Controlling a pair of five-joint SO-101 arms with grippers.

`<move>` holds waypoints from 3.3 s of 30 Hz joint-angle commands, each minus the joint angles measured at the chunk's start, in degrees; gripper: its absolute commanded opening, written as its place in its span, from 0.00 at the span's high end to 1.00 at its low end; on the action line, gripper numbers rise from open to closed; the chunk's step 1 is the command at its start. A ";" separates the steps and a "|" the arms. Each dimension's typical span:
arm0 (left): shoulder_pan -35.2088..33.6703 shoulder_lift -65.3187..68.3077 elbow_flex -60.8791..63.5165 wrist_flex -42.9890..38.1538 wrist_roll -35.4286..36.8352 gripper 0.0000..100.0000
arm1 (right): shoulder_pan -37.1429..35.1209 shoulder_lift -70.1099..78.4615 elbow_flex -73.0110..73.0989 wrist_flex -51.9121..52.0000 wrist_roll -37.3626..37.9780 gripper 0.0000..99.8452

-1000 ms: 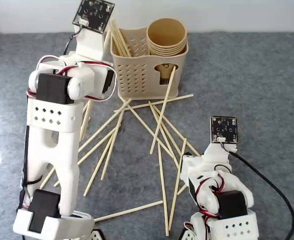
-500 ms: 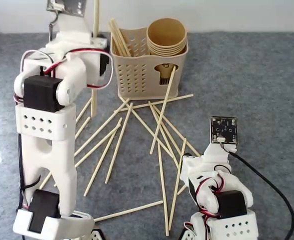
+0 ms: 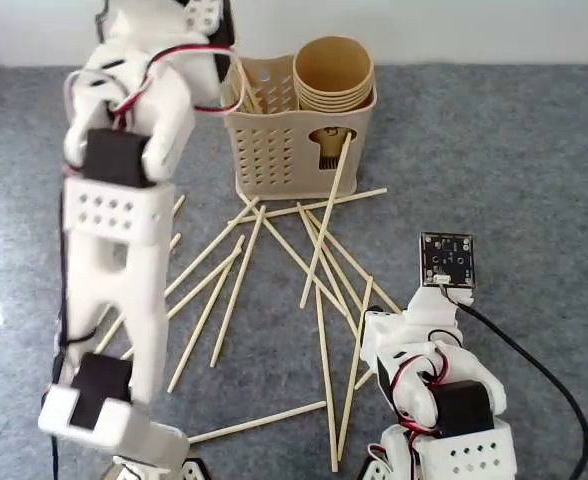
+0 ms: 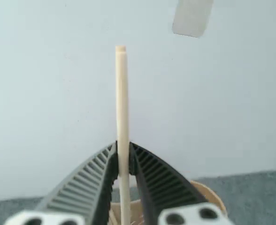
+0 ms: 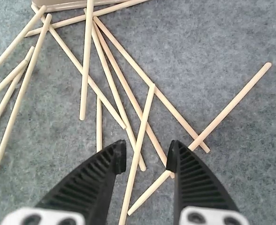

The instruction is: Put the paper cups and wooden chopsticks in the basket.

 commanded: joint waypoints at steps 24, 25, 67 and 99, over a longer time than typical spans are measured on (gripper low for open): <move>-0.09 15.38 -1.98 -12.57 -3.43 0.85 | 0.48 -0.57 0.00 -1.27 -0.62 0.84; -0.09 14.24 -1.98 -11.16 -3.43 0.84 | 0.48 -0.57 0.00 -1.27 -0.62 0.84; -3.96 -13.45 9.54 52.92 -7.91 0.90 | 0.75 -0.04 0.09 -0.92 -0.62 0.84; -17.85 -74.20 99.56 16.97 -14.68 0.90 | -7.52 4.53 0.79 -17.01 -5.10 0.84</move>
